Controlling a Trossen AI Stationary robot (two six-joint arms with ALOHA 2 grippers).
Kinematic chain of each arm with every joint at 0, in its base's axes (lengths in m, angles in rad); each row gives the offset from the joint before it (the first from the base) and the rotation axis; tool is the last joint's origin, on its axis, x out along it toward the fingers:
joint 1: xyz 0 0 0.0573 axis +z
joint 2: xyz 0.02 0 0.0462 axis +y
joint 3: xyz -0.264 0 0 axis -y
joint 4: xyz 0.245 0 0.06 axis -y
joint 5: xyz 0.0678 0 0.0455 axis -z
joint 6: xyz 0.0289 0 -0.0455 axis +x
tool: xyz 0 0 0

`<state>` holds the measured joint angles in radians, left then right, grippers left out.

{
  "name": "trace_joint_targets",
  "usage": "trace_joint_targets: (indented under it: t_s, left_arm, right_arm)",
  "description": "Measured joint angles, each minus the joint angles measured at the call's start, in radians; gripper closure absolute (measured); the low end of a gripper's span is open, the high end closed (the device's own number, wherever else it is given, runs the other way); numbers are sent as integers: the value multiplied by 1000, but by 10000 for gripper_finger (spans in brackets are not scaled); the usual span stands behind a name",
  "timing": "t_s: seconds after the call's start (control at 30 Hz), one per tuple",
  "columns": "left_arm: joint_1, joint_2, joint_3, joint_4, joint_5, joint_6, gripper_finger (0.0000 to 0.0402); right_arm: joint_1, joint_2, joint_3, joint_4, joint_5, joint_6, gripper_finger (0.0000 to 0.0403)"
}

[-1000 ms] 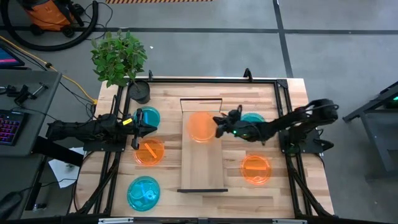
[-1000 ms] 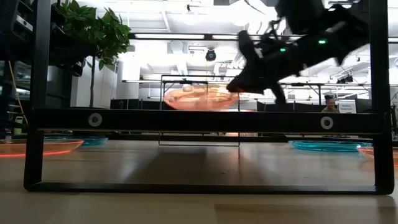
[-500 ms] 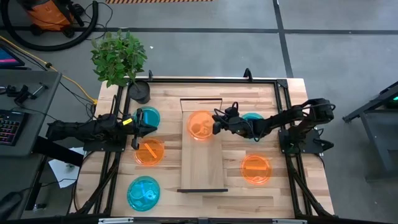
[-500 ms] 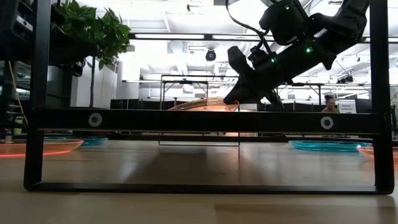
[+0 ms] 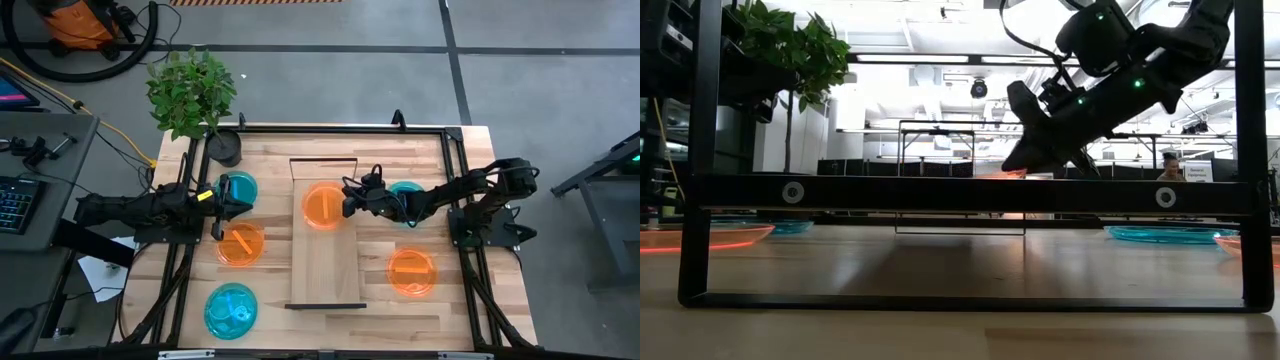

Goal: Place and stack plates onto a shelf
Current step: Put the top right orange plate on the shelf, then put the top left blue plate on the shelf

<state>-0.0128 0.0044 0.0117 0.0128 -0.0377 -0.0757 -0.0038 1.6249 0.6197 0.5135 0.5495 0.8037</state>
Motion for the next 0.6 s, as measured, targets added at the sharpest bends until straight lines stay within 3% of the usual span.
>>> trace_joint_targets:
  t_s: [0.2, 0.37, 0.6]
  left_arm:
    - [0, 0, 0, 0, 0, 0, 401]
    - [0, 0, 0, 0, 0, 0, 401]
    - [0, 0, 0, 0, 0, 0, 401]
  right_arm:
    - [-11, 0, 0, 16, 1, -28, 291]
    - [-14, -45, 0, 39, 3, -181, 246]
    - [9, -271, 0, -235, 7, -316, 224]
